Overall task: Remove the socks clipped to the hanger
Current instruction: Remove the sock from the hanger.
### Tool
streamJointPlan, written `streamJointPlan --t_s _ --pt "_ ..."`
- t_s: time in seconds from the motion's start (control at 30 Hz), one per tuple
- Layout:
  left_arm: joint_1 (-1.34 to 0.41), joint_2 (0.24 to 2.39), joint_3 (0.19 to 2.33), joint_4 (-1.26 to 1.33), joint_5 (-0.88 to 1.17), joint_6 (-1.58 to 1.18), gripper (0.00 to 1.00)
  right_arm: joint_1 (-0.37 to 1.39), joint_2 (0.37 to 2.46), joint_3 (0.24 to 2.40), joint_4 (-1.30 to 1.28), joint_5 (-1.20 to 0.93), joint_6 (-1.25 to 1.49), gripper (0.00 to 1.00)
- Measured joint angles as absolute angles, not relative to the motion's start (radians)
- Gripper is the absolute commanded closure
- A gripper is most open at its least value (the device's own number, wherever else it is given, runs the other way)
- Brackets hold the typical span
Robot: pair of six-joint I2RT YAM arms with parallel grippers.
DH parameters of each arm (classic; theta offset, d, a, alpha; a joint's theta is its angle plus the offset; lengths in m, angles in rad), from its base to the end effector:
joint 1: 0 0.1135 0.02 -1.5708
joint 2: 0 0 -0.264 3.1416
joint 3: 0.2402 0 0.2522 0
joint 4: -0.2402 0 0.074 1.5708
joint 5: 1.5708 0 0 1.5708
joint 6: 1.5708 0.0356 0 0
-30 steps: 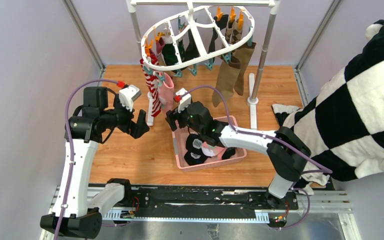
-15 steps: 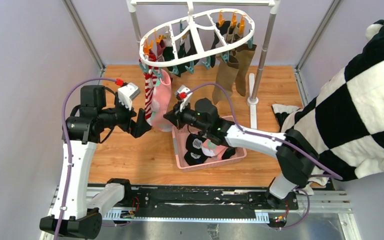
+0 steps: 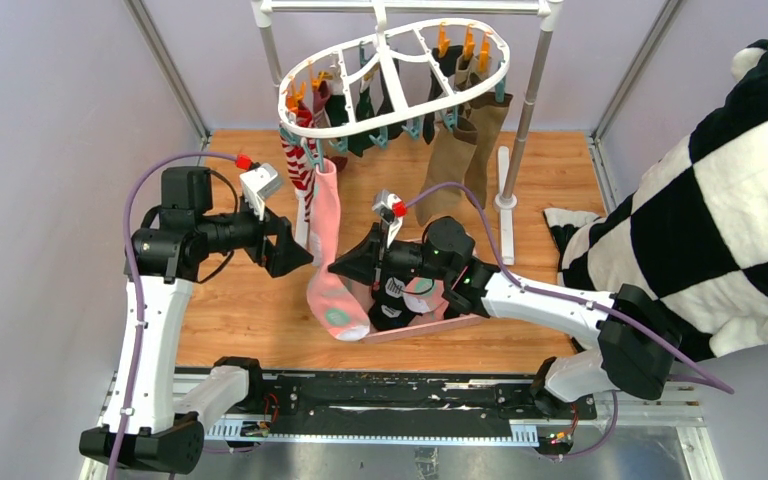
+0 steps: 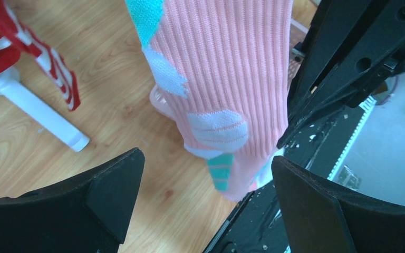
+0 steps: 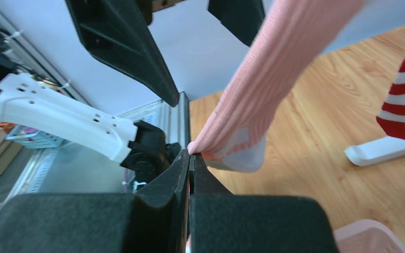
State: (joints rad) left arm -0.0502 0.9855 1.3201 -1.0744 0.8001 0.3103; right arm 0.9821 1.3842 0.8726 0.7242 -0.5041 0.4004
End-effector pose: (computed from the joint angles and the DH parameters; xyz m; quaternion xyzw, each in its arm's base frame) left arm 0.1573 -0.0335 0.4041 0.3057 0.8008 -0.3051 0.4148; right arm 0.1616 0.2730 0.3275 -0.3603 0.5271 0.6011 0.4807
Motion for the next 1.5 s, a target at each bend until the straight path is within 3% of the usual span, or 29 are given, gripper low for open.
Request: streamJointPlan --t_s 0.57,0.93,1.1,1.23,1.33,1.5 --pt "-0.05 1.05 1.32 -1.074 1.011 0.274 0.0 0.988 1.391 0.872 0.86 -0.665 0.529 1.0" --pt "-0.05 1.066 1.318 -1.074 1.187 0.257 0.13 0.988 1.419 0.899 0.861 -0.692 0.545 0.96" --pt "-0.05 1.074 1.309 -1.074 1.205 0.253 0.36 0.995 1.428 0.93 0.854 -0.701 0.55 0.91" --pt "-0.05 1.077 1.308 -1.074 1.2 0.25 0.62 1.0 1.43 0.943 0.835 -0.707 0.549 0.76" --pt "-0.05 1.077 1.308 -1.073 1.182 0.242 0.79 1.0 1.429 0.944 0.803 -0.706 0.542 0.59" --pt "-0.05 1.069 1.308 -1.07 1.131 0.242 0.86 1.0 1.395 0.944 0.71 -0.646 0.508 0.43"
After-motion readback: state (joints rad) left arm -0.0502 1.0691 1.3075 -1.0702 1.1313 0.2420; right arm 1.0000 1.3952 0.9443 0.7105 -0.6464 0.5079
